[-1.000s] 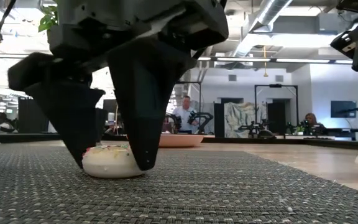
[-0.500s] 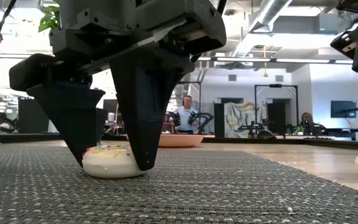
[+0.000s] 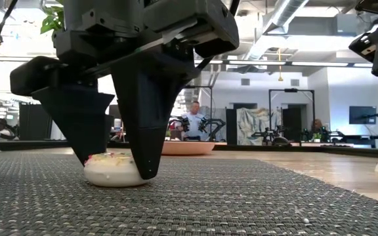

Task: Pick & Place donuts
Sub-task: Put the small white donut on the pink plate

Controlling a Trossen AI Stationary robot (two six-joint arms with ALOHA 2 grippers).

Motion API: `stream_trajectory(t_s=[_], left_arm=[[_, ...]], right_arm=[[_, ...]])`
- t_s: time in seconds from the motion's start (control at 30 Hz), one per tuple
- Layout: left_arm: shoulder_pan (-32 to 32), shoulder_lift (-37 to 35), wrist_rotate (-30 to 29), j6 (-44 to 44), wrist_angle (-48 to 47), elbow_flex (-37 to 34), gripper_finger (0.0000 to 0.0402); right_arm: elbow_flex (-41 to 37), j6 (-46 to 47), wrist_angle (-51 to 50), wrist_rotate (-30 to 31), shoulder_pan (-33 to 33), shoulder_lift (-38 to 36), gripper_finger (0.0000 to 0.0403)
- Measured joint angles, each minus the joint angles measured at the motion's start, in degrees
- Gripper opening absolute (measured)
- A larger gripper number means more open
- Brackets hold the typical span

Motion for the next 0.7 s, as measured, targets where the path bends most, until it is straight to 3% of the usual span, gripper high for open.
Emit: stream_trajectory(t_s=[0.2, 0.7], left_arm=[[0.11, 0.00, 0.00, 0.02, 0.00, 0.00, 0.0221], [0.31, -0.02, 1.51, 0.46, -0.01, 0.03, 0.0220]], right_arm=[[0.00, -0.02, 0.02, 0.00, 0.00, 0.00, 0.0000], [-0.02, -0.04, 1.18, 0.02, 0.00, 0.00, 0.0000]])
